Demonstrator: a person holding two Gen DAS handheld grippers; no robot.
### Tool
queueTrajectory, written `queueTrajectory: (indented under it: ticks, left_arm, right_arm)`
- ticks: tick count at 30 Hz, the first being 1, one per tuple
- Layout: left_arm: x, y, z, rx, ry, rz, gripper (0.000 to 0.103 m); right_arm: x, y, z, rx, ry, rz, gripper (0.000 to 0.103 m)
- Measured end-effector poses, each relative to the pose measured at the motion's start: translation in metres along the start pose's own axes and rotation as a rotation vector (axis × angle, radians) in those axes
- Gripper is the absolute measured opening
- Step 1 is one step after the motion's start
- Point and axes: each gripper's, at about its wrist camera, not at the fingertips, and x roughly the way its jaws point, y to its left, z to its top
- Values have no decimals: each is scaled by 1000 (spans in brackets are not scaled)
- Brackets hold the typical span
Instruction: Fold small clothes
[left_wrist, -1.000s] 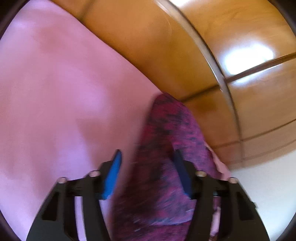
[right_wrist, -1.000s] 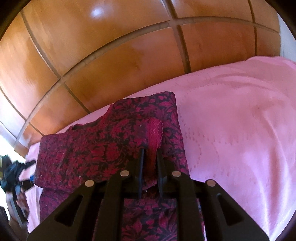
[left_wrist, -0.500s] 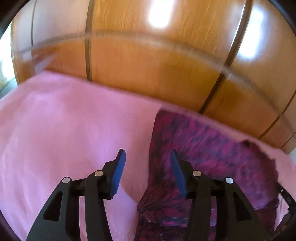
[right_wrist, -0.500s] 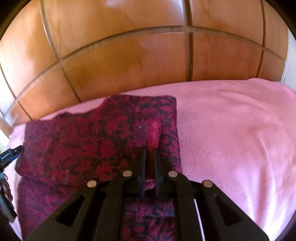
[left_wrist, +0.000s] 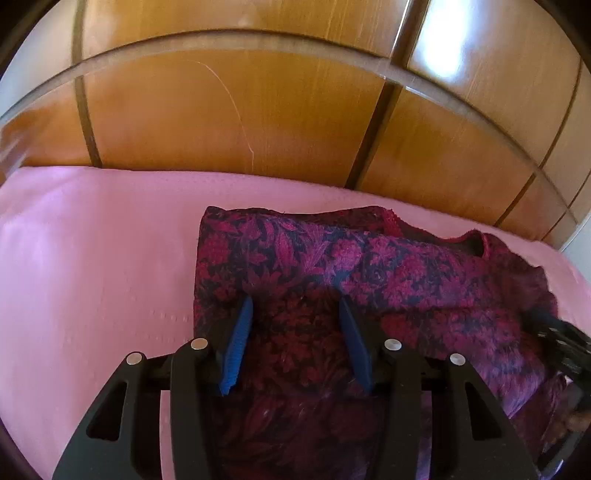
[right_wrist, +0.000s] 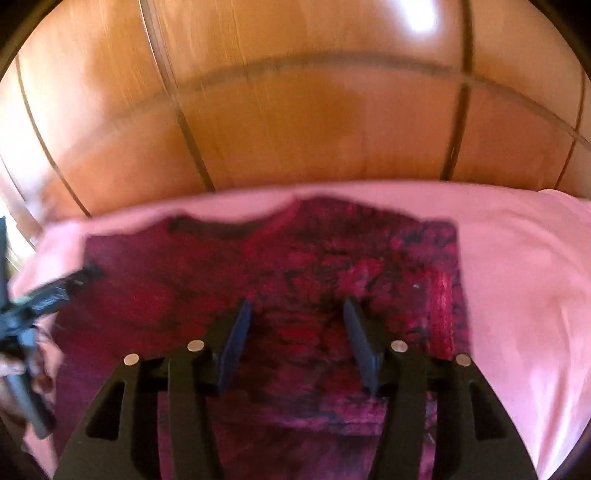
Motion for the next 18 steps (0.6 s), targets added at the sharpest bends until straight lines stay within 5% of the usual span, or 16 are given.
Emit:
queueTrajectory:
  ticks: [7, 10, 12, 18]
  left_arm:
    - [-31, -6, -2, -22, -41, 74, 52]
    - [-61, -11, -19, -27, -79, 115, 59]
    - [-74, -15, -34, -12, -96, 141, 59]
    - [-59, -24, -66, 44, -45, 190, 61]
  right_arm:
    - [-3, 0, 1, -25, -27, 9, 55]
    - [-32, 1, -4, -34, -58, 8, 74]
    - [-52, -2, -14, -11, -82, 27, 78]
    - [-55, -1, -45, 14, -49, 31, 80]
